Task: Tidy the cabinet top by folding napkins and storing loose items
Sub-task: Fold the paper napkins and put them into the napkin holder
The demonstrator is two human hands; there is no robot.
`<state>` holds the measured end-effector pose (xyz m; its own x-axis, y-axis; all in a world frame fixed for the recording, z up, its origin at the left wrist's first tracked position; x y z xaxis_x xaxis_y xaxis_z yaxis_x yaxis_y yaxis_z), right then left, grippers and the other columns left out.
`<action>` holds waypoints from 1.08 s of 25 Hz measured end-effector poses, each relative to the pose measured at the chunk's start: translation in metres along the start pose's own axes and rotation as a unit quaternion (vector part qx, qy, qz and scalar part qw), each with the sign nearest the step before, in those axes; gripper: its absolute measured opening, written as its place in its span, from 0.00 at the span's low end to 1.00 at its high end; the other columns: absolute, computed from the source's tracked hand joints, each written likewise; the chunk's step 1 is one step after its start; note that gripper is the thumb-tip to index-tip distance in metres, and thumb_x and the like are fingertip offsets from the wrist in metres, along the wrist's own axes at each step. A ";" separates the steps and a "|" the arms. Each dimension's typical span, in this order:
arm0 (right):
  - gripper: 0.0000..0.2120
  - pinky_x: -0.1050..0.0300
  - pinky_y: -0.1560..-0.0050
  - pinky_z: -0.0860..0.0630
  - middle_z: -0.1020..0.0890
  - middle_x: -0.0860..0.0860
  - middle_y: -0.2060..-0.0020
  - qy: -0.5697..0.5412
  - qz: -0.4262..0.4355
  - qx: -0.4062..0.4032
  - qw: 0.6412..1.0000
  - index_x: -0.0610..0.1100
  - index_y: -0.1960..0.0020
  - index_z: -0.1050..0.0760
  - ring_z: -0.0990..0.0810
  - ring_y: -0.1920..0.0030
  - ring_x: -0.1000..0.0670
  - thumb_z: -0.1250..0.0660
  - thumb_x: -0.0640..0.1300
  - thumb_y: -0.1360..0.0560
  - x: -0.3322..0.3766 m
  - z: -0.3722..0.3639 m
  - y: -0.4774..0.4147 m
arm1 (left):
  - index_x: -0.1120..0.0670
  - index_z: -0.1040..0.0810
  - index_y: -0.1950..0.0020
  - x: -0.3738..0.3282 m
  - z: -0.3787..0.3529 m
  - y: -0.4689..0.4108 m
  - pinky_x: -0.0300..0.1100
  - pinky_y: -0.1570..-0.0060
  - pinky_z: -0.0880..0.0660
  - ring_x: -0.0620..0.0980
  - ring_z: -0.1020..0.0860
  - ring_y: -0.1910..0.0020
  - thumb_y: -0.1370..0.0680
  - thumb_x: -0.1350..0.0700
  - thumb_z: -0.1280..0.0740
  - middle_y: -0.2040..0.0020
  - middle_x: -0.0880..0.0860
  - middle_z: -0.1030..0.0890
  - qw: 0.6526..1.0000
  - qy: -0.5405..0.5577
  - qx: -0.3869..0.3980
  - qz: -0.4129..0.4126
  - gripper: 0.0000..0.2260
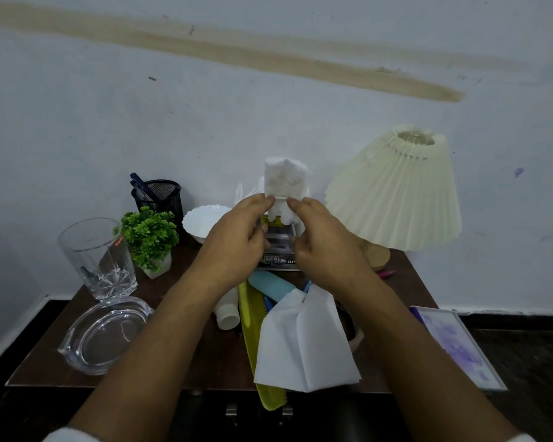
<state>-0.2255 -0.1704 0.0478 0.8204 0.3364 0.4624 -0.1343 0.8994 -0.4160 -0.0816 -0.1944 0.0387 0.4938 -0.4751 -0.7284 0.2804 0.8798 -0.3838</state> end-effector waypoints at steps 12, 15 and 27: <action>0.22 0.46 0.44 0.21 0.24 0.49 0.35 0.038 -0.023 0.046 0.998 0.44 0.29 0.29 0.21 0.42 0.46 0.36 0.37 0.23 -0.014 -0.019 -0.012 | 0.54 0.30 0.25 0.022 -0.010 -0.009 0.50 0.35 0.25 0.52 0.22 0.38 0.18 0.62 0.38 0.27 0.48 0.28 0.998 -0.053 0.037 0.022 0.20; 0.21 0.44 0.45 0.20 0.23 0.48 0.37 0.050 -0.022 0.061 0.997 0.42 0.31 0.28 0.21 0.43 0.45 0.36 0.37 0.23 -0.016 -0.027 -0.011 | 0.55 0.30 0.24 0.027 -0.014 -0.008 0.48 0.28 0.31 0.49 0.30 0.28 0.18 0.61 0.38 0.25 0.50 0.30 0.995 -0.075 0.049 0.031 0.21; 0.21 0.47 0.58 0.19 0.25 0.50 0.41 0.133 0.007 0.055 0.990 0.46 0.33 0.29 0.20 0.52 0.44 0.34 0.40 0.26 -0.013 -0.031 -0.017 | 0.54 0.32 0.23 0.027 -0.011 -0.009 0.50 0.31 0.28 0.52 0.25 0.32 0.18 0.63 0.38 0.24 0.48 0.31 0.997 -0.066 0.028 0.036 0.23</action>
<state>-0.2171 -0.1986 0.0246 0.9336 0.2759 0.2286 -0.1936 0.9253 -0.3262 -0.0802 -0.2151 0.0166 0.6176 -0.4121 -0.6699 0.2841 0.9111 -0.2986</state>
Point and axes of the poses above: each hand's wrist, its own y-axis away from the middle knuckle, its own z-axis out of the back of the hand, x = y × z, the point moved 5 cm from there along -y, towards the middle knuckle
